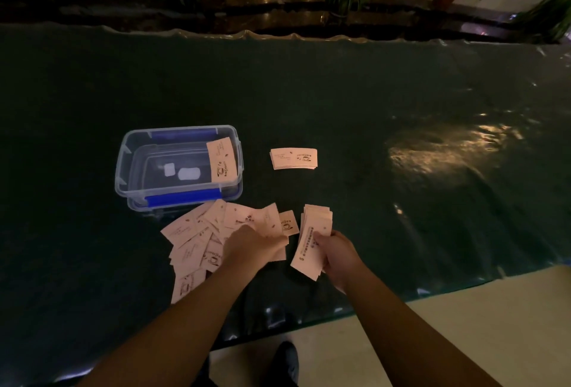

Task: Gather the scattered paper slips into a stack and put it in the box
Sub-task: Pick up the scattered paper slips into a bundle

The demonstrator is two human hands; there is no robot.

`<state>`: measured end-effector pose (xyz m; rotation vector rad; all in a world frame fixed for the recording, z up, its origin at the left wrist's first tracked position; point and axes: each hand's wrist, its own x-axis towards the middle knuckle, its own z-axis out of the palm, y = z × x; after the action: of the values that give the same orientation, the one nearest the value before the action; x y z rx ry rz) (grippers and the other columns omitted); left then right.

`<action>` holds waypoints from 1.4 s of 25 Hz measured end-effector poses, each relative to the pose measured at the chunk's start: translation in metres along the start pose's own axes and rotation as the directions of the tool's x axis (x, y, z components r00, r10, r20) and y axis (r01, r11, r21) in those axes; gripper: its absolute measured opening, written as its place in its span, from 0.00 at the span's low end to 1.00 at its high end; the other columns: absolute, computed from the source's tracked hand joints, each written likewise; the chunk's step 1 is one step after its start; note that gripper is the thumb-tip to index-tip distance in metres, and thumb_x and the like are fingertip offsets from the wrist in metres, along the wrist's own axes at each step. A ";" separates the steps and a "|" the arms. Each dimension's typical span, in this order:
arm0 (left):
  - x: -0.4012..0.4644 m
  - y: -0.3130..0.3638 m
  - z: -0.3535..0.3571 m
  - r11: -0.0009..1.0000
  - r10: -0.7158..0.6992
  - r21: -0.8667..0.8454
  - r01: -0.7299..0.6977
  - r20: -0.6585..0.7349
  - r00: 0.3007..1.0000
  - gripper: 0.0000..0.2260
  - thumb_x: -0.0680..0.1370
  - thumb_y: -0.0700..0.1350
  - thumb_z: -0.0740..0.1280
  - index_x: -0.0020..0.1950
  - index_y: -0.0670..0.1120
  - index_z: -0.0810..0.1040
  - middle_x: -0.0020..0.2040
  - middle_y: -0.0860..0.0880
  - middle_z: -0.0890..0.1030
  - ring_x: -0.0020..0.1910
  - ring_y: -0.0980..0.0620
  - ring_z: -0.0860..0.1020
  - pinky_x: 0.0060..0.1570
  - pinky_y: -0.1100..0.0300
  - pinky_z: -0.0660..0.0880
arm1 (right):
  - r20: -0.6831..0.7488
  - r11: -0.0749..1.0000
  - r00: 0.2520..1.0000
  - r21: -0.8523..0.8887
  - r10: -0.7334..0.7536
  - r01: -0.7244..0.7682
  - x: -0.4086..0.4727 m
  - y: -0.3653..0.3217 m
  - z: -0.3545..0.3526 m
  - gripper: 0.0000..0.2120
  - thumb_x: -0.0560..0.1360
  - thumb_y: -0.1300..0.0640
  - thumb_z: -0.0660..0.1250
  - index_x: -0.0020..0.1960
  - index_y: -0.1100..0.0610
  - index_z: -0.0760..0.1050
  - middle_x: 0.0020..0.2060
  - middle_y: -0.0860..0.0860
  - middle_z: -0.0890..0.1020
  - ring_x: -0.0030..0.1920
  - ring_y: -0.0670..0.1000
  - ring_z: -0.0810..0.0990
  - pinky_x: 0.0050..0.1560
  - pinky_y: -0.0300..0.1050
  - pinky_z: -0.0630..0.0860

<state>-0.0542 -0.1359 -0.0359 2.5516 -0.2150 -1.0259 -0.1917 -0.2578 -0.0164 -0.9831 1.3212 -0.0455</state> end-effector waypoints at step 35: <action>-0.026 -0.053 0.008 0.969 -0.033 -0.245 0.010 -0.087 0.996 0.14 0.74 0.56 0.74 0.50 0.55 0.71 0.44 0.55 0.78 0.40 0.58 0.77 0.33 0.65 0.65 | 0.584 0.070 0.811 -0.808 -0.036 0.585 0.035 -0.063 0.051 0.31 0.80 0.60 0.68 0.81 0.50 0.64 0.78 0.51 0.69 0.79 0.56 0.64 0.74 0.57 0.67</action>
<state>-0.0790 -0.0822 -0.0463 2.3731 -0.0330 -0.8828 -0.1083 -0.2865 -0.0081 -2.3185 0.4829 0.8106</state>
